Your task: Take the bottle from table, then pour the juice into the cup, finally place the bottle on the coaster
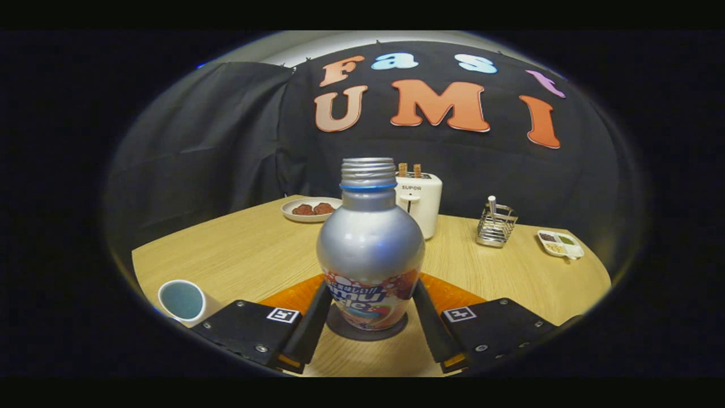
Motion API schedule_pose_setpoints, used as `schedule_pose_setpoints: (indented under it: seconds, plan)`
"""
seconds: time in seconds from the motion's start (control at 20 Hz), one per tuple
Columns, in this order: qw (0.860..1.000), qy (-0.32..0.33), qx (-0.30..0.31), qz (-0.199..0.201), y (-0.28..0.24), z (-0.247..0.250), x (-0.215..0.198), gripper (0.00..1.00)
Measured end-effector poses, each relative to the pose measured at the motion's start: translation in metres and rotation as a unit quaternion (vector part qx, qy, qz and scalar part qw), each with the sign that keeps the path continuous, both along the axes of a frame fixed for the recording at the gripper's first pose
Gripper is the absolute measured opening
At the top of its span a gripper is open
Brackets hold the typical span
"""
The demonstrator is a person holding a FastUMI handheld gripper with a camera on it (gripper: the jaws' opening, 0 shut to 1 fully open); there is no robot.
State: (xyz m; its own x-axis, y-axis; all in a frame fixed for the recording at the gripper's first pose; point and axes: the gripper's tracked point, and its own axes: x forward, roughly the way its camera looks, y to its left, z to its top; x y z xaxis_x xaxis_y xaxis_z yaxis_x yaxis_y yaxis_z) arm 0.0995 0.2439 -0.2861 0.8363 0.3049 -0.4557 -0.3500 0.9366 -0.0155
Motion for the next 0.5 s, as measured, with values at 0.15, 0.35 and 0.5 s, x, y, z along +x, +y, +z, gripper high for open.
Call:
schedule_pose_setpoints:
  seconds: [0.15, 0.35, 0.5]
  plan:
    - [1.000, 0.015, -0.001, 0.003, 0.0019, -0.0085, -0.0018, 0.77]
    - [1.000, 0.018, 0.007, 0.001, 0.0025, -0.0093, 0.0003, 0.78]
    - [1.000, 0.020, -0.002, 0.006, 0.0016, -0.0094, -0.0011, 0.84]
